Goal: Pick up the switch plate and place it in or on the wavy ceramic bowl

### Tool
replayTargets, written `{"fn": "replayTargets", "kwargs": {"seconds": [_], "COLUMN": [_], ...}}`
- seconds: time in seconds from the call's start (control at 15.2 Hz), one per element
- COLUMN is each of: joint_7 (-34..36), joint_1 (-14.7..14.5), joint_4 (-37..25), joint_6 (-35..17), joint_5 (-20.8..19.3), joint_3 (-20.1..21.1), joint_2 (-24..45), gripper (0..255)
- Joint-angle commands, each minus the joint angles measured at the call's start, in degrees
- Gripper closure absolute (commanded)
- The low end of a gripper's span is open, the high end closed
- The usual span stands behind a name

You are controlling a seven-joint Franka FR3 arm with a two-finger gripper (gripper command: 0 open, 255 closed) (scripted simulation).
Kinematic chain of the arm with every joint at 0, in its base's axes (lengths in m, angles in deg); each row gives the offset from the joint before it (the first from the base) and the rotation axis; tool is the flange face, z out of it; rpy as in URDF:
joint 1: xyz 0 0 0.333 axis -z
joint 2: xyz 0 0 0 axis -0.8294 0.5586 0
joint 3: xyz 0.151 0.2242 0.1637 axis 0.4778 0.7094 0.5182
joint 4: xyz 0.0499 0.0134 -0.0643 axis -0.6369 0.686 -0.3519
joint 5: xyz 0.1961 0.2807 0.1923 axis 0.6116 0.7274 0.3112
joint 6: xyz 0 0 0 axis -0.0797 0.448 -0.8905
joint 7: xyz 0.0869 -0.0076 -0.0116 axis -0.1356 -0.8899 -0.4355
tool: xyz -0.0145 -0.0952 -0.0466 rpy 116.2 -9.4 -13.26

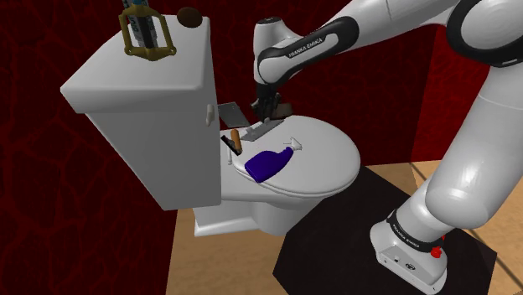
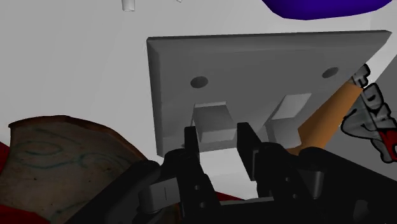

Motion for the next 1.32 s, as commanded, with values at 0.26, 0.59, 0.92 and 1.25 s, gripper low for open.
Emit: {"fn": "replayTargets", "kwargs": {"seconds": [0.26,0.59,0.92,1.25], "joint_7": [-0.77,-1.31,-1.78,-3.36], "joint_1": [0.12,0.16,0.18,0.86], "joint_4": [-2.21,-4.24,-6.6,-9.4], "joint_6": [4.14,7.62,11.16,14.17], "joint_5": [0.72,1.23,1.65,1.91], "joint_3": [0.16,0.26,0.33,-0.16], "joint_2": [-1.99,-3.49,-4.72,-5.07], "gripper": [255,255,255,255]}}
